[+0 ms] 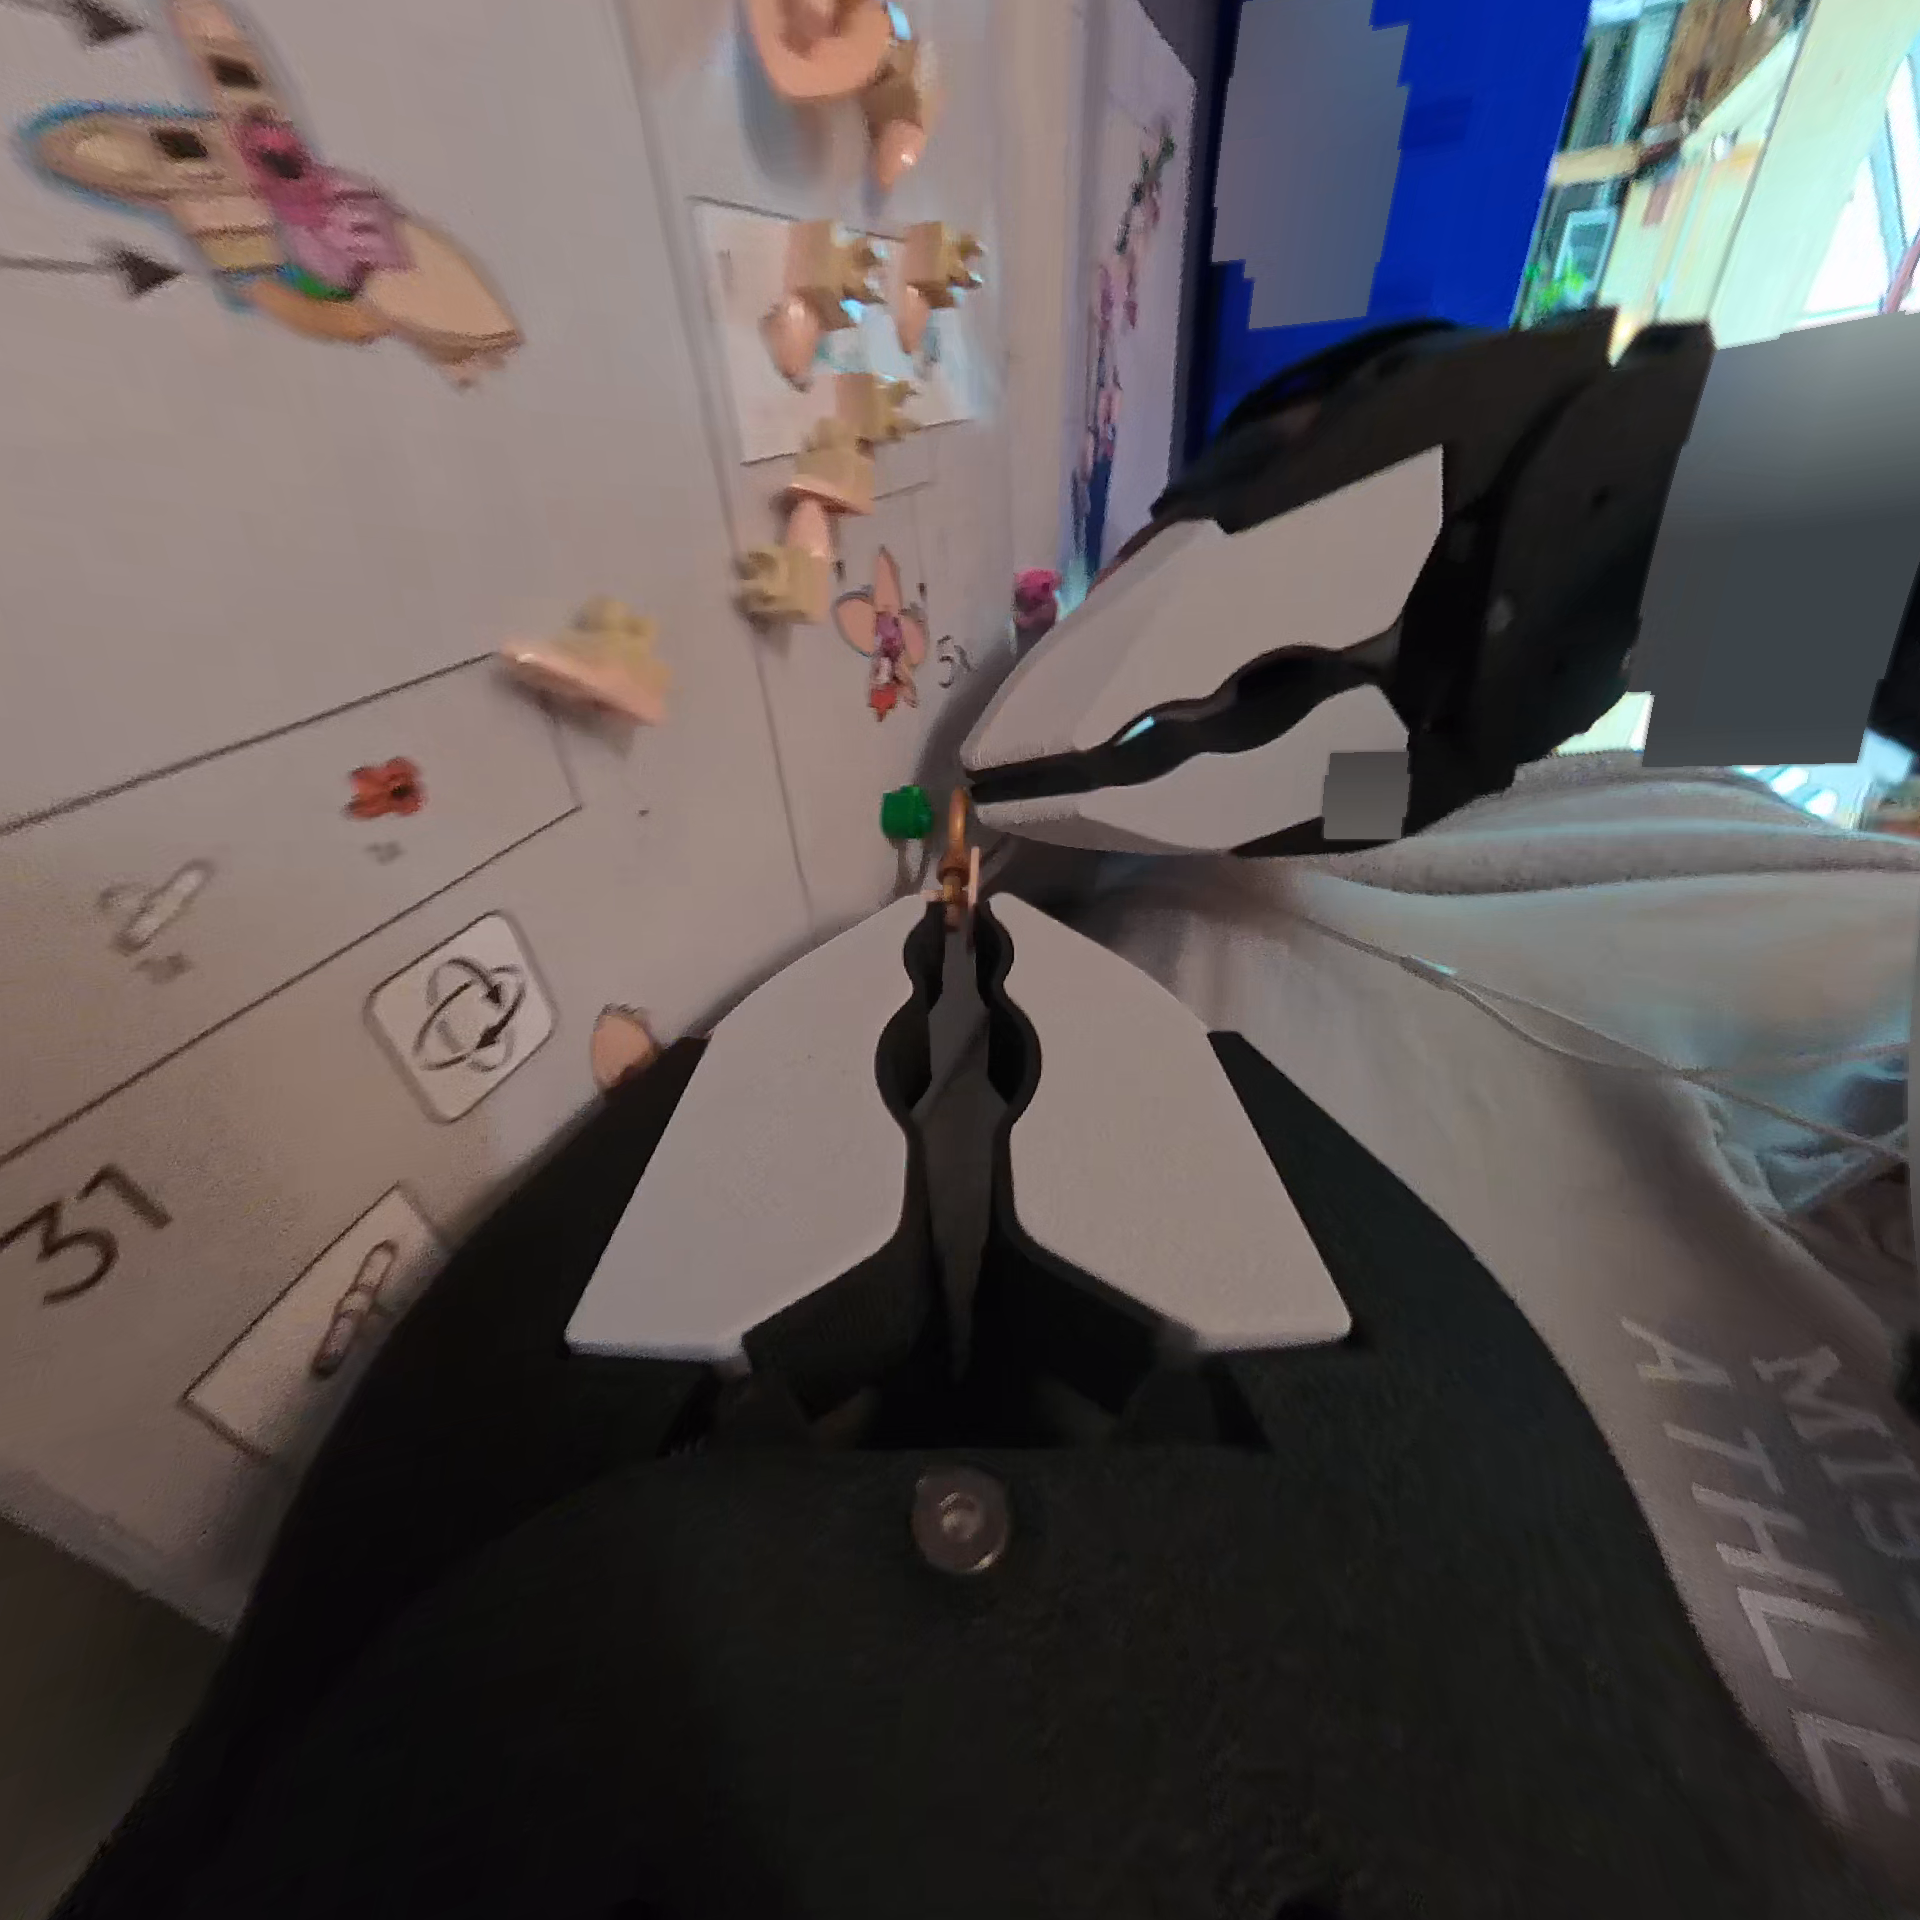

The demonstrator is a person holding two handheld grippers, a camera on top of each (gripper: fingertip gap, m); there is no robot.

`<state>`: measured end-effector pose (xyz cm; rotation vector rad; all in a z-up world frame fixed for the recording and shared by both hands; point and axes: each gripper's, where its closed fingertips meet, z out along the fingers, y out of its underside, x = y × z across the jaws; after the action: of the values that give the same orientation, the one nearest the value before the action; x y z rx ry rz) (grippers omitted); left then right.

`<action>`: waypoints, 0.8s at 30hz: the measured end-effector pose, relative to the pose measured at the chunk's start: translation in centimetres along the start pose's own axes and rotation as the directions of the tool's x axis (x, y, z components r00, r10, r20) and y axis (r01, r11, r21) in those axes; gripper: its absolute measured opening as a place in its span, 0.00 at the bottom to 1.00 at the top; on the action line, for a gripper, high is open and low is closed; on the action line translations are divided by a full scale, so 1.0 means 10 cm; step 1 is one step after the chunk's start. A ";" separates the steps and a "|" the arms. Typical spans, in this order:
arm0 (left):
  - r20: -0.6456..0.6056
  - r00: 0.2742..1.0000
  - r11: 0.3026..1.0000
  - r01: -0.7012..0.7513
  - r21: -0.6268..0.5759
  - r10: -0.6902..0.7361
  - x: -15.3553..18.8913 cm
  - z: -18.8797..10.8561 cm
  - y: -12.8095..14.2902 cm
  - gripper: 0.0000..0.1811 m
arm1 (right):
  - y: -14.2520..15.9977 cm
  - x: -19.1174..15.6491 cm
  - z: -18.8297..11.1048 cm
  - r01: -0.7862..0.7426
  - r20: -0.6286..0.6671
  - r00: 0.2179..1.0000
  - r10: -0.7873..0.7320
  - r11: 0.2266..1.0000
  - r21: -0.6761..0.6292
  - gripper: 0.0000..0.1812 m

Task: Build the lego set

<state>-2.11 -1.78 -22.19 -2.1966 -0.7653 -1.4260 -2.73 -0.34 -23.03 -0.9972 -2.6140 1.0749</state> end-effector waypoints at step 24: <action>0.411 0.693 0.195 -0.618 0.762 0.593 0.64 -1.12 -0.89 0.03 | 0.04 -0.16 0.03 -0.407 -0.493 0.715 0.496 0.869 0.283 0.13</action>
<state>-13.49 -0.35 -11.56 -1.3568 -0.3526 -0.3671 -1.34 -1.29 -23.33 -1.6735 -1.8283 0.8676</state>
